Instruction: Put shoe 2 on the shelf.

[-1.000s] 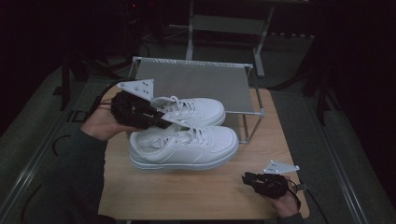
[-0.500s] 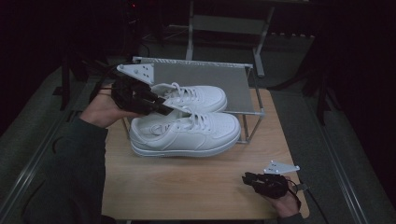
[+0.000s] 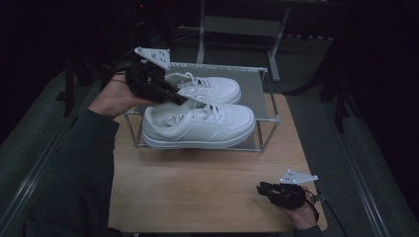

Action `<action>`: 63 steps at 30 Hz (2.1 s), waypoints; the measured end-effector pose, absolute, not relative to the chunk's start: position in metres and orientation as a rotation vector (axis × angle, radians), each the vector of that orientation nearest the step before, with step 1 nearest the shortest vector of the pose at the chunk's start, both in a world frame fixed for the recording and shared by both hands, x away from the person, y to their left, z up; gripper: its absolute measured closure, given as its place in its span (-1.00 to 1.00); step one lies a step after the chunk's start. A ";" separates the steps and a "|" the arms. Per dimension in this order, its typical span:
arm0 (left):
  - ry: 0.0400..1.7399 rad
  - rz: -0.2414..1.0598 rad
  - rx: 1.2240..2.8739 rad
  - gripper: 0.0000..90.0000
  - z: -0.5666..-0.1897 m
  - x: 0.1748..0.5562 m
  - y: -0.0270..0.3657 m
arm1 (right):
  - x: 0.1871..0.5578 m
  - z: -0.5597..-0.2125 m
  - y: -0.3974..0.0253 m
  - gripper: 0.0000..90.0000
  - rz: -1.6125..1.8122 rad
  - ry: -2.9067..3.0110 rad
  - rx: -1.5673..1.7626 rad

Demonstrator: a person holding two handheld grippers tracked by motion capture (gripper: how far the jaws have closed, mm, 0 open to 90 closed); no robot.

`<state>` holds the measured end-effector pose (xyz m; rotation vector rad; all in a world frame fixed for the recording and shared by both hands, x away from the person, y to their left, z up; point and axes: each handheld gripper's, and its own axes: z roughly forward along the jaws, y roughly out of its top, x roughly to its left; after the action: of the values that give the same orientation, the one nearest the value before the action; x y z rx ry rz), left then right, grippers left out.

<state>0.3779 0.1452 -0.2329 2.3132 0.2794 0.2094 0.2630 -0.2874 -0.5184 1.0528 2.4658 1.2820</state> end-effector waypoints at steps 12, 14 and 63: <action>0.366 0.233 2.305 0.76 -0.230 0.409 0.142 | 0.264 -0.518 -0.288 0.62 1.284 2.464 1.054; 0.381 0.227 2.299 0.76 -0.231 0.415 0.143 | 0.263 -0.518 -0.290 0.62 1.289 2.459 1.055; 0.867 0.370 2.143 0.75 -0.255 0.484 0.147 | 0.262 -0.515 -0.296 0.63 1.301 2.432 1.070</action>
<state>0.4841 0.1469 -0.2548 2.1433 0.8670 0.3696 0.2621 -0.2955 -0.5153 1.0697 2.4316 1.3009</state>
